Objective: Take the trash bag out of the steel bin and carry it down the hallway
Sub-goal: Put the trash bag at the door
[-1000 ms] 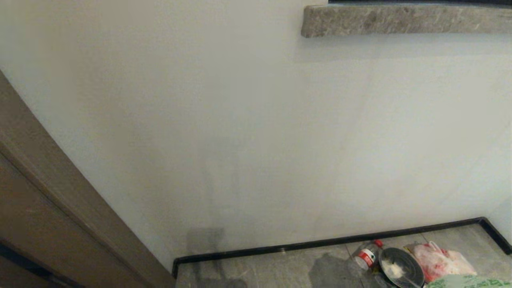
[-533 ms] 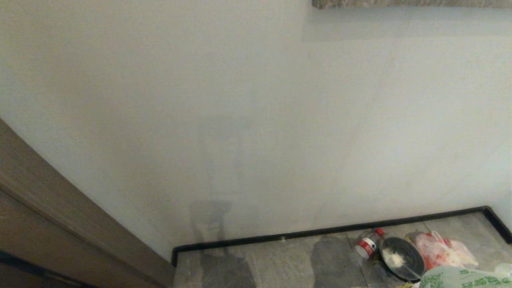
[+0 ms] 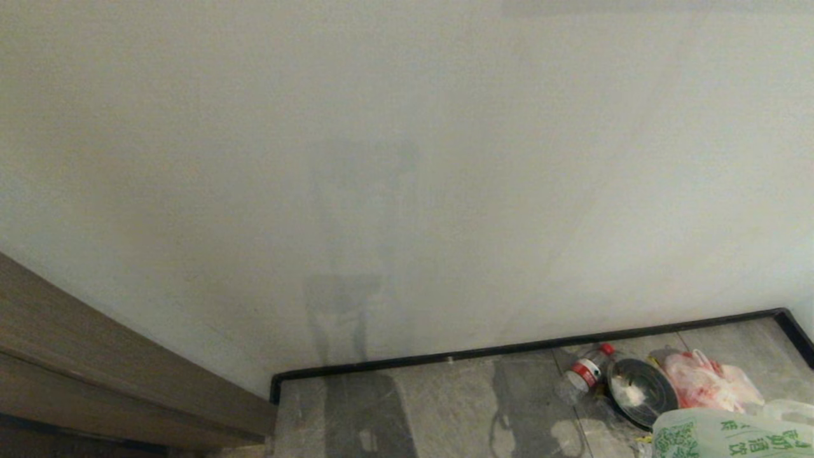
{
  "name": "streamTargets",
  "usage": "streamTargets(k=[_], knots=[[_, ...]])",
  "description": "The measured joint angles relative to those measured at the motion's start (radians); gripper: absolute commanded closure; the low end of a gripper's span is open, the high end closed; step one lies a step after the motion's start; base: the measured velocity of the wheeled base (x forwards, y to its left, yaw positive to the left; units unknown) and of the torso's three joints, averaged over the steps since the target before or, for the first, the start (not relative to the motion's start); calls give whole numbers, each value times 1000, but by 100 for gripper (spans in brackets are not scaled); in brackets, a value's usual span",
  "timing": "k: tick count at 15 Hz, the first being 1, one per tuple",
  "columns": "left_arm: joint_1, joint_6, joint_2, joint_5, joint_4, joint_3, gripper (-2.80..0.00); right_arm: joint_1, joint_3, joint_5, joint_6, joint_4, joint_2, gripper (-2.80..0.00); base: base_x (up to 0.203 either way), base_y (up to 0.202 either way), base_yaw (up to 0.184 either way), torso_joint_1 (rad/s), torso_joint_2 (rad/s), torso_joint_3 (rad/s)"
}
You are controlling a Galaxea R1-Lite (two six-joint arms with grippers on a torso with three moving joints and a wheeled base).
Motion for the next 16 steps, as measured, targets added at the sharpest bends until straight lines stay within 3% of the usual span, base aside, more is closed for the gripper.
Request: streamTargets(k=[7, 11, 13, 16], knots=[[0, 1, 0, 0, 0, 0, 0, 0, -20, -1, 0, 47, 3, 0, 0, 0, 0, 2, 0, -42], [0, 1, 0, 0, 0, 0, 0, 0, -330, 2, 9, 291, 146, 0, 0, 0, 0, 0, 0, 0], [0, 1, 0, 0, 0, 0, 0, 0, -449, 45, 8, 381, 289, 0, 0, 0, 0, 0, 0, 0], [0, 1, 0, 0, 0, 0, 0, 0, -557, 135, -22, 365, 542, 0, 0, 0, 0, 0, 0, 0]])
